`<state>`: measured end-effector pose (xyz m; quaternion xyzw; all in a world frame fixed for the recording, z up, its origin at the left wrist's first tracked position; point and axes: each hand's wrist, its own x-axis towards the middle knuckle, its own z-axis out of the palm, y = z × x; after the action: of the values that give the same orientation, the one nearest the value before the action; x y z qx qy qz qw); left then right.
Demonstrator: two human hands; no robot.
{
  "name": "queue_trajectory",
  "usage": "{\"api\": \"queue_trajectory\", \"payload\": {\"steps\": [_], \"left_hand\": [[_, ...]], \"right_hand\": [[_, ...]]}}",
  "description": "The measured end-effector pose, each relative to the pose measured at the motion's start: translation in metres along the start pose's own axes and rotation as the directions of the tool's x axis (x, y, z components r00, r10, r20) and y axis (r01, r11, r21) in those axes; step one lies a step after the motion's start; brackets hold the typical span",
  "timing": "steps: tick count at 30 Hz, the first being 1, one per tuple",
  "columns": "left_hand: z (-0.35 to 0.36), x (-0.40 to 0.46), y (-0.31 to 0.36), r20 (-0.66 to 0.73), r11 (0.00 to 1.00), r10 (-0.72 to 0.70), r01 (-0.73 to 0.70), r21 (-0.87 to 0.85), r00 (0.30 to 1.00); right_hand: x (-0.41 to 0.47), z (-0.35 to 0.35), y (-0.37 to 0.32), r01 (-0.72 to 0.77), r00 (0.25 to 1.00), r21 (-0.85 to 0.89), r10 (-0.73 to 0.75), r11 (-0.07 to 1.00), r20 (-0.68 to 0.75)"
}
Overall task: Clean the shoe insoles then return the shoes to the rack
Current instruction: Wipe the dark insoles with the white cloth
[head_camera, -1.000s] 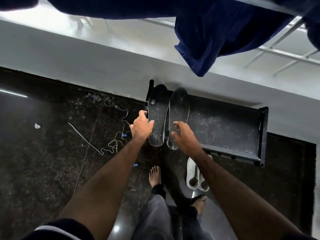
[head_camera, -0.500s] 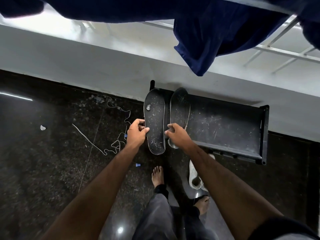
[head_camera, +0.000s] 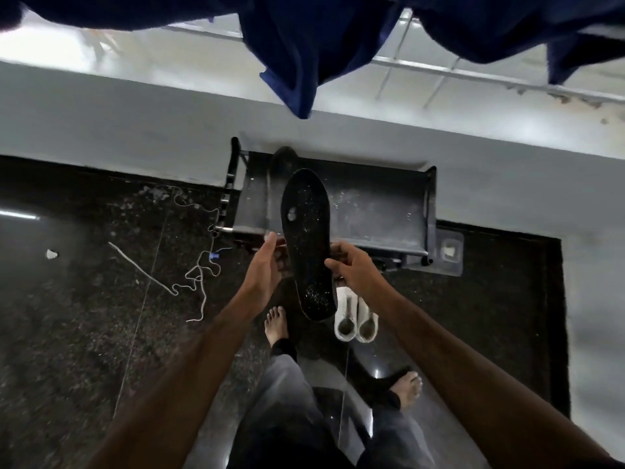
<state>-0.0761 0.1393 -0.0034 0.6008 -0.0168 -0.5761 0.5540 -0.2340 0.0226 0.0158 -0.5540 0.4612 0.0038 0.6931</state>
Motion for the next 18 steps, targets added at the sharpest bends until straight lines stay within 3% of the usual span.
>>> {"api": "queue_trajectory", "payload": {"steps": [3,7,12,18], "left_hand": [[0.076,-0.018,-0.024,0.103,0.987,-0.051,0.066,-0.148,0.993],[0.193,-0.050,-0.076,0.230,0.980,-0.079,0.118,-0.161,0.970],[0.327,-0.084,-0.147,0.205,0.963,-0.158,0.197,-0.186,0.966],[0.441,-0.094,-0.181,0.229,0.975,-0.166,0.195,-0.111,0.959]], "right_hand": [[-0.048,-0.057,0.028,0.006,1.000,0.067,-0.006,0.998,0.003],[-0.112,-0.145,0.075,0.043,0.999,0.102,-0.046,0.994,0.025],[-0.194,-0.267,0.129,0.076,0.996,0.130,-0.080,0.989,0.027],[-0.250,-0.382,0.175,-0.044,0.999,0.275,0.047,0.960,-0.003]]}}
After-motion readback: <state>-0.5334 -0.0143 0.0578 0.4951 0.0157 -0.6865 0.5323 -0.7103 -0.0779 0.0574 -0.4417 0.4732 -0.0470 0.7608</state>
